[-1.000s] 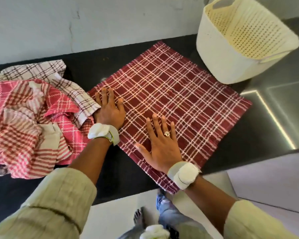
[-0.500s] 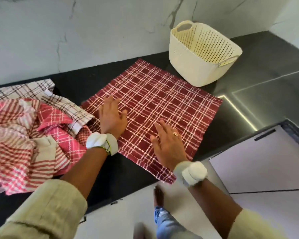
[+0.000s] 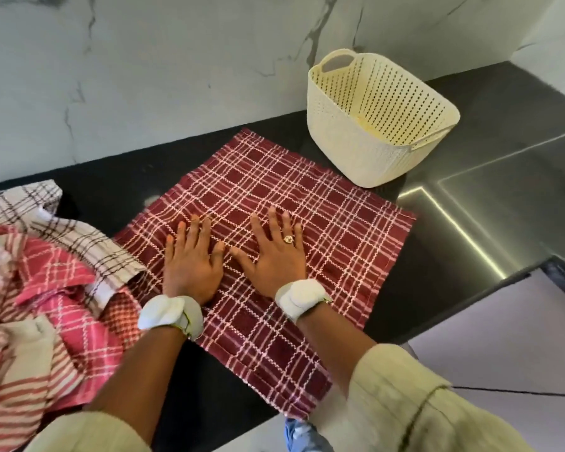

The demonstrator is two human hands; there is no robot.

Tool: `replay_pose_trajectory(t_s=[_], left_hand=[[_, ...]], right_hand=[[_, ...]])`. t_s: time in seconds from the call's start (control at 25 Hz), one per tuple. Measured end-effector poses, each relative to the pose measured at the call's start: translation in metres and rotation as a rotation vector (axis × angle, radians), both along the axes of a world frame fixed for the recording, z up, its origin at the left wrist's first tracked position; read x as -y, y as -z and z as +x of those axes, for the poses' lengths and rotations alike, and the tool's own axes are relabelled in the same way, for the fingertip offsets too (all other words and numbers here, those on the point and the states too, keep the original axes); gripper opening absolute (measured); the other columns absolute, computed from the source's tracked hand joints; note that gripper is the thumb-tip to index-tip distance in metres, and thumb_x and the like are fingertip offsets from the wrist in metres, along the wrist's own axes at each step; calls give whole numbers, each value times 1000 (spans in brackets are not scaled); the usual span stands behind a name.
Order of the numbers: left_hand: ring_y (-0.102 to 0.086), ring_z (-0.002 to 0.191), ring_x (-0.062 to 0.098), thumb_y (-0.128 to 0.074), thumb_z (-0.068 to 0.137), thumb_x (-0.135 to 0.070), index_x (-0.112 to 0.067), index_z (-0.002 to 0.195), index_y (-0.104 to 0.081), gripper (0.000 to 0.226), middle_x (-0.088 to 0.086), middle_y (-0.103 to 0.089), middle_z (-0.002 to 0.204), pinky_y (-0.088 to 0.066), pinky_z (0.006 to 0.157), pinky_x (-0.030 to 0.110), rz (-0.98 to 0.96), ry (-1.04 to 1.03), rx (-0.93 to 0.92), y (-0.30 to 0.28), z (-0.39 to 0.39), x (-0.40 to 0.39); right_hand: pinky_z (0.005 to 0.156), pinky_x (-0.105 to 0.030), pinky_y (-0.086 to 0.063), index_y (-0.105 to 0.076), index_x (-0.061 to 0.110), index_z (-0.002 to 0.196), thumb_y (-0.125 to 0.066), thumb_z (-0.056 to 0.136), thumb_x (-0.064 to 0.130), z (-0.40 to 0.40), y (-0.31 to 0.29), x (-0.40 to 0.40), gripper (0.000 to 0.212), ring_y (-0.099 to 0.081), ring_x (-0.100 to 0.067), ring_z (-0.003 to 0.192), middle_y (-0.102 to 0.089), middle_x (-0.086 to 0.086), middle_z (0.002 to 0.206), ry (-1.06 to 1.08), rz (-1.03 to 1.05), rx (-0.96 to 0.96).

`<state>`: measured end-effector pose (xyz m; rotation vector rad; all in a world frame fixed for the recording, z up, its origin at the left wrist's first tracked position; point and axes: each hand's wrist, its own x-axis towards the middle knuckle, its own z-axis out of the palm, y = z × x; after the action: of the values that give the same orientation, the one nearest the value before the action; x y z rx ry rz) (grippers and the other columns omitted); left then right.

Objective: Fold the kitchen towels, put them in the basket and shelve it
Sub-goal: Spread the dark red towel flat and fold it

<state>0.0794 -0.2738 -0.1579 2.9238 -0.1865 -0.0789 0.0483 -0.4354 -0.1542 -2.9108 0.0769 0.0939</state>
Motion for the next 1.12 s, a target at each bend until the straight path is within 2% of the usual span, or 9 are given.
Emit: replay_pose_trajectory(t_s=[0.08, 0.28, 0.44, 0.6, 0.76, 0.84, 0.96, 1.12], left_hand=[[9, 148, 20, -13, 98, -55, -25, 154, 2, 65, -2, 7, 160, 10, 118, 38, 18, -14, -18, -2, 0, 0], [8, 148, 20, -13, 98, -57, -22, 155, -4, 68, 0, 4, 161, 6, 120, 41, 10, -21, -41, -4, -1, -4], [3, 149, 20, -8, 92, -61, -21, 155, -8, 75, 1, -1, 162, 4, 121, 41, 0, -29, -14, -2, -3, -4], [4, 149, 18, -9, 93, -62, -23, 154, -9, 73, -1, -2, 162, 3, 121, 41, -15, -35, -6, -5, -2, -2], [11, 148, 16, -23, 99, -58, -24, 153, -19, 64, -2, -3, 162, 8, 120, 38, -61, -34, 72, -9, -12, -1], [12, 148, 17, -25, 99, -57, -24, 151, -25, 62, 0, -4, 162, 8, 120, 39, -95, -11, 122, -17, -30, 9], [19, 147, 18, -24, 97, -60, -26, 150, -24, 64, -1, 9, 162, 4, 119, 43, -207, 65, 58, -32, -76, 36], [25, 144, 11, -19, 90, -73, -30, 154, -7, 78, -6, 19, 160, 1, 120, 44, -212, 230, -145, -44, -144, 50]], right_hand=[[118, -51, 8, 5, 33, 153, -4, 87, 78, -3, -2, 30, 80, 17, -29, 146, 13, -5, 160, 46, -4, -12], [117, -48, 12, 11, 38, 151, -7, 85, 82, -15, -7, 111, 81, 24, -26, 144, 19, -2, 159, 122, -28, -28], [119, -49, 7, 1, 41, 152, -12, 82, 85, -16, -6, 175, 83, 14, -27, 147, 10, -1, 162, 281, -36, -31], [119, -49, 7, 0, 40, 152, -13, 82, 84, -17, -5, 188, 83, 13, -27, 148, 8, -1, 162, 309, -46, -32], [118, -51, 7, 0, 35, 153, -14, 84, 82, -16, -2, 187, 84, 11, -29, 148, 7, -5, 162, 282, -23, -20], [118, -54, 7, -3, 28, 154, -17, 87, 79, -21, -7, 182, 86, 12, -28, 148, 6, -7, 162, 207, -24, 51], [116, -52, 13, -9, 23, 154, -29, 89, 71, -48, -22, 165, 84, 11, -24, 148, 2, -5, 162, -50, 44, 196], [119, -54, -2, -19, 21, 153, -39, 87, 72, -117, -29, 143, 85, 8, -20, 149, -2, -1, 162, -412, 142, 131]])
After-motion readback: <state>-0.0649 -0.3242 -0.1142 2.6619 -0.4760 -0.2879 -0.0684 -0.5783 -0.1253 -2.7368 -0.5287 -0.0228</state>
